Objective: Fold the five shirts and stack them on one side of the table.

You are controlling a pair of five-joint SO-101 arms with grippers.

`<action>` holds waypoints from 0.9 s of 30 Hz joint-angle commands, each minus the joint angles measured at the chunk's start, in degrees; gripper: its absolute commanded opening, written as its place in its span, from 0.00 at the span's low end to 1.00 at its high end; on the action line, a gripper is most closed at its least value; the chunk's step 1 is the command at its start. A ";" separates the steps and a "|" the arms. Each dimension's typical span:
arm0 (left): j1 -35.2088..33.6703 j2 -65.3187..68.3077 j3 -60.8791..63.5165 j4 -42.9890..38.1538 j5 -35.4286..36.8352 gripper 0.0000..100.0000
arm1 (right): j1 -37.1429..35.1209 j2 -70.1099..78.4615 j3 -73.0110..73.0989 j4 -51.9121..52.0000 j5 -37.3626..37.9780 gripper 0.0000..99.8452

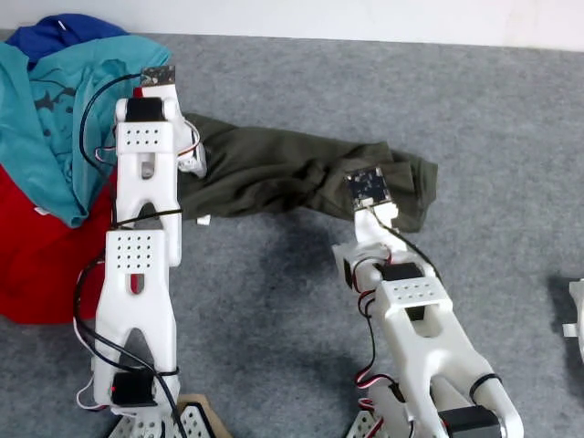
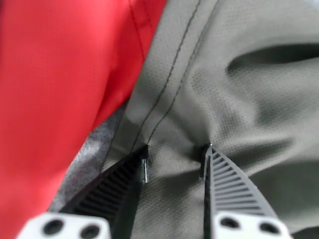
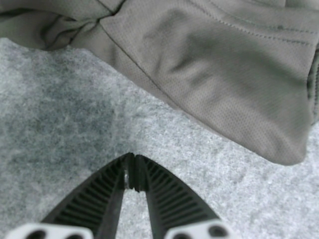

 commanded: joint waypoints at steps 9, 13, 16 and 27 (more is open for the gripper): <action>1.27 2.24 -0.66 -2.73 -0.18 0.19 | -0.57 -0.57 -0.22 -1.01 0.88 0.01; 1.54 1.71 -0.75 -2.11 -0.18 0.19 | -0.57 -0.57 -0.22 -1.01 0.88 0.01; 1.98 -0.13 -4.79 2.02 -0.18 0.19 | -0.57 -0.57 -0.22 -1.01 0.88 0.01; -1.01 -9.10 -4.00 2.20 -0.18 0.19 | -0.57 -0.57 -0.22 -1.01 0.97 0.01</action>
